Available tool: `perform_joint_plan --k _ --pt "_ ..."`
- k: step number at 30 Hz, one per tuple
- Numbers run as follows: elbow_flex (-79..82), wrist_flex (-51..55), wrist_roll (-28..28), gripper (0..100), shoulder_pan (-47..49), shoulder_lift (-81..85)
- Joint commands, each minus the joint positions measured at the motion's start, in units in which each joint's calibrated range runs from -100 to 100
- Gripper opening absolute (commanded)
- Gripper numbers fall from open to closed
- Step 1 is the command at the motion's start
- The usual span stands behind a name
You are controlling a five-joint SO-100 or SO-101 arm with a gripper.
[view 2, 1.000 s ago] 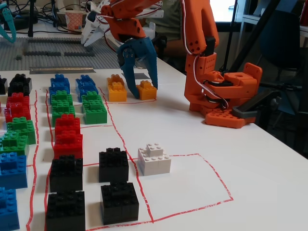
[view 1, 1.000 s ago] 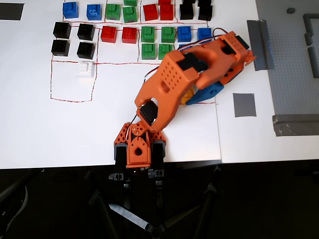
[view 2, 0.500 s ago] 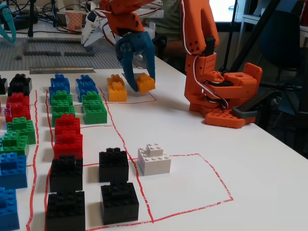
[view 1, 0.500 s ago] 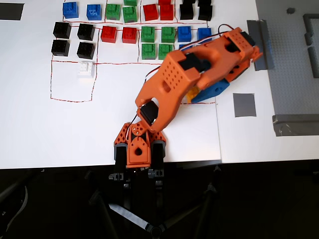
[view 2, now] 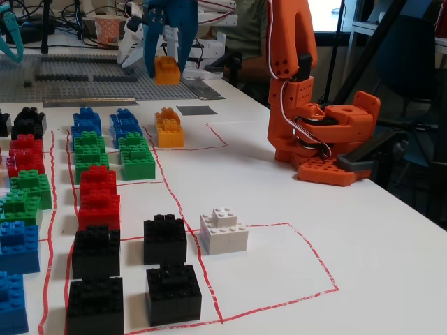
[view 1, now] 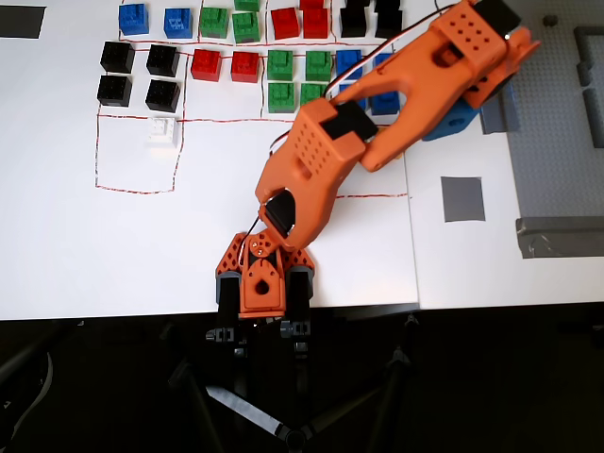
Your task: Grab the block and put it in the grey marker
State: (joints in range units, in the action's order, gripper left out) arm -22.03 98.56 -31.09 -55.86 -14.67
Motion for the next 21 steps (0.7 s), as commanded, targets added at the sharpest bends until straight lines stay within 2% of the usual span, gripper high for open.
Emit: perform_joint_plan --k 1,12,21 --pt "-9.52 1.36 -0.05 0 -1.88 6.12" --pt "-17.32 0.87 -6.01 0 -15.19 -2.95" --pt "-16.05 -0.92 -7.13 0 -20.93 -9.59"
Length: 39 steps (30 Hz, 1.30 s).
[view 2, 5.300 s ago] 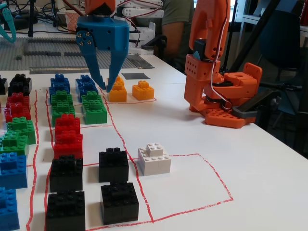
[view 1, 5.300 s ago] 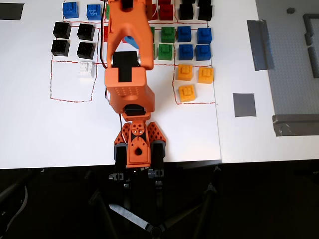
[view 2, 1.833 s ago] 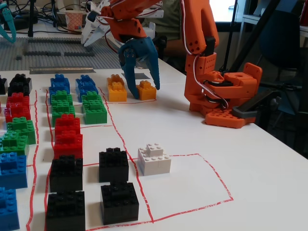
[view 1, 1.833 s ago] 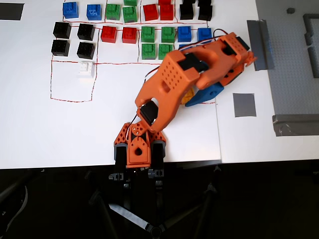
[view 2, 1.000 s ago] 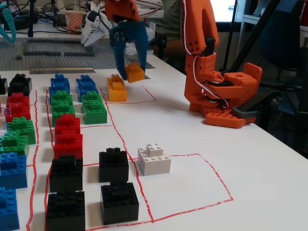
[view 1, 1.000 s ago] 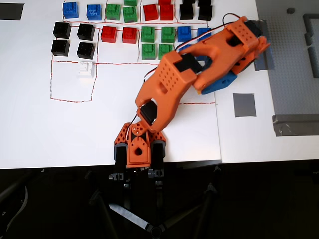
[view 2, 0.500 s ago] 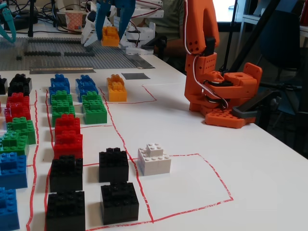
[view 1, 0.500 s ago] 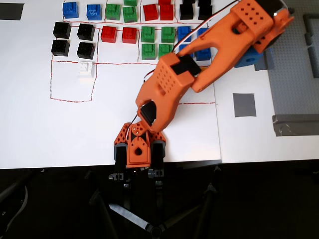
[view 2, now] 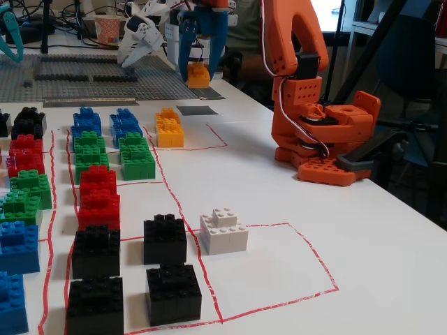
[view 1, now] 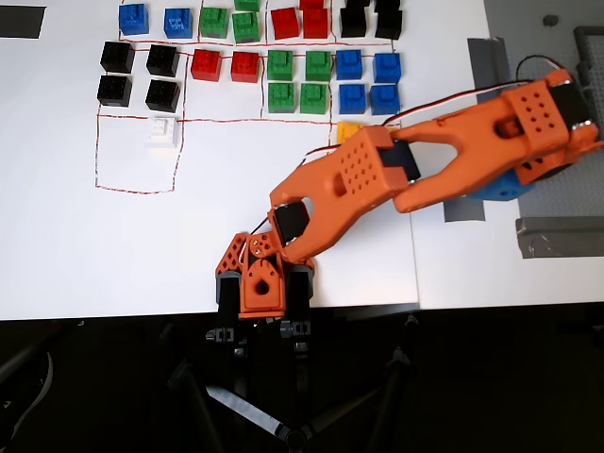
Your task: Grab the block and put it in the grey marker
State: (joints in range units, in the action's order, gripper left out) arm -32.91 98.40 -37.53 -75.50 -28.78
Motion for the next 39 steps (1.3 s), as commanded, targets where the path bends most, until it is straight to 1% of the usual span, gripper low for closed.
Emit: perform_joint_plan --k 1,11,14,16,18,20,27,31,35,39 --pt "-5.08 -1.01 -0.68 0 -1.54 3.65" --pt "-8.17 -5.17 -0.2 0 -1.96 -4.9" --pt "-8.98 -7.86 -0.24 0 -2.54 -7.15" --pt "-9.17 -10.15 -0.2 2 -3.04 -8.36" --pt "-9.53 -11.29 -0.24 11 -3.45 -9.31" --pt "-9.71 -11.7 -0.88 22 -3.95 -9.91" --pt "-10.8 -9.66 -2.3 35 -5.12 -10.26" --pt "-13.7 -4.93 -2.49 40 -4.95 -9.13" --pt "-15.34 0.3 -2.83 40 -3.62 -4.9" --pt "-12.43 1.19 -1.66 40 -1.62 2.61"
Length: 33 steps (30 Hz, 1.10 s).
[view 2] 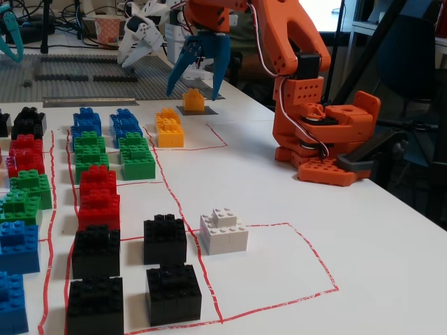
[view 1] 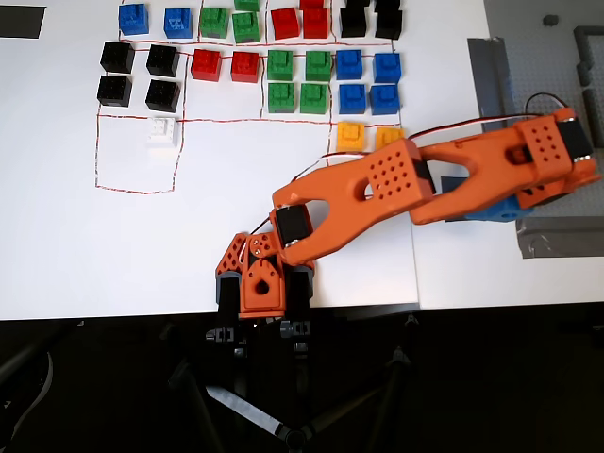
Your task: Grab the block and put it in the grey marker
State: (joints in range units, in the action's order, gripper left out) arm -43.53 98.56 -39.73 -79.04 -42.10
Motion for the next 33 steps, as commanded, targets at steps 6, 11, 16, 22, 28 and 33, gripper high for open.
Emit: perform_joint_plan --k 6,11,16,22,28,33 --pt "8.44 1.03 5.52 28 8.07 26.81" --pt "17.06 1.03 10.89 16 15.72 34.67" --pt "24.23 0.79 17.58 3 24.63 40.03" --pt "30.32 0.87 25.15 2 34.86 44.34" --pt "38.4 0.87 32.19 1 45.18 49.61" --pt "42.75 0.71 38.63 1 53.25 51.34"
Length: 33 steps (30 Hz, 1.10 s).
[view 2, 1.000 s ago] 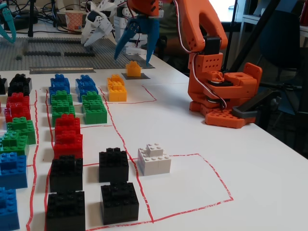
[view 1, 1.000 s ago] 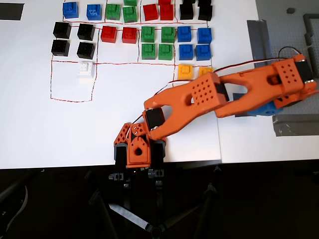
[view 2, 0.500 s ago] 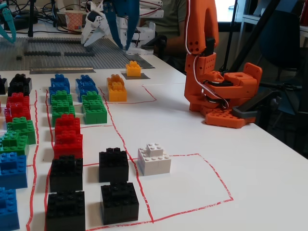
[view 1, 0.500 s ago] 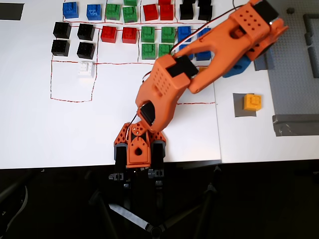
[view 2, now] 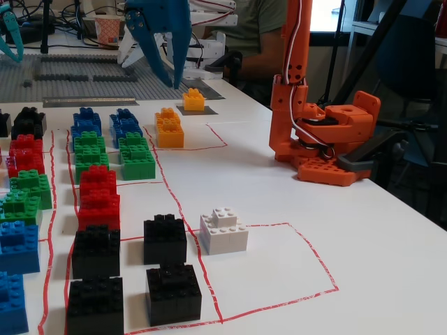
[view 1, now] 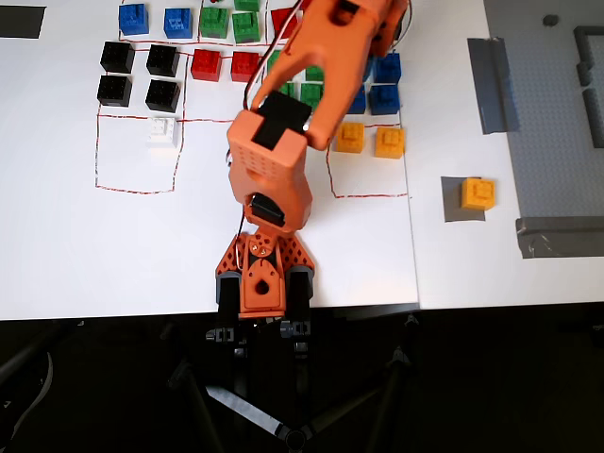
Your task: Grab the block and put it in the grey marker
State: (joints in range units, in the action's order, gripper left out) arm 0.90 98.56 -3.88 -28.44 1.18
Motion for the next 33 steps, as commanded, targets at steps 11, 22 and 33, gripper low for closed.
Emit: perform_joint_plan --k 11,22,33 --pt "3.59 -3.21 12.99 1 16.79 10.74" --pt "6.5 -6.23 16.7 1 22.37 12.38" --pt "11.4 -8.35 17.78 1 26.53 15.58"
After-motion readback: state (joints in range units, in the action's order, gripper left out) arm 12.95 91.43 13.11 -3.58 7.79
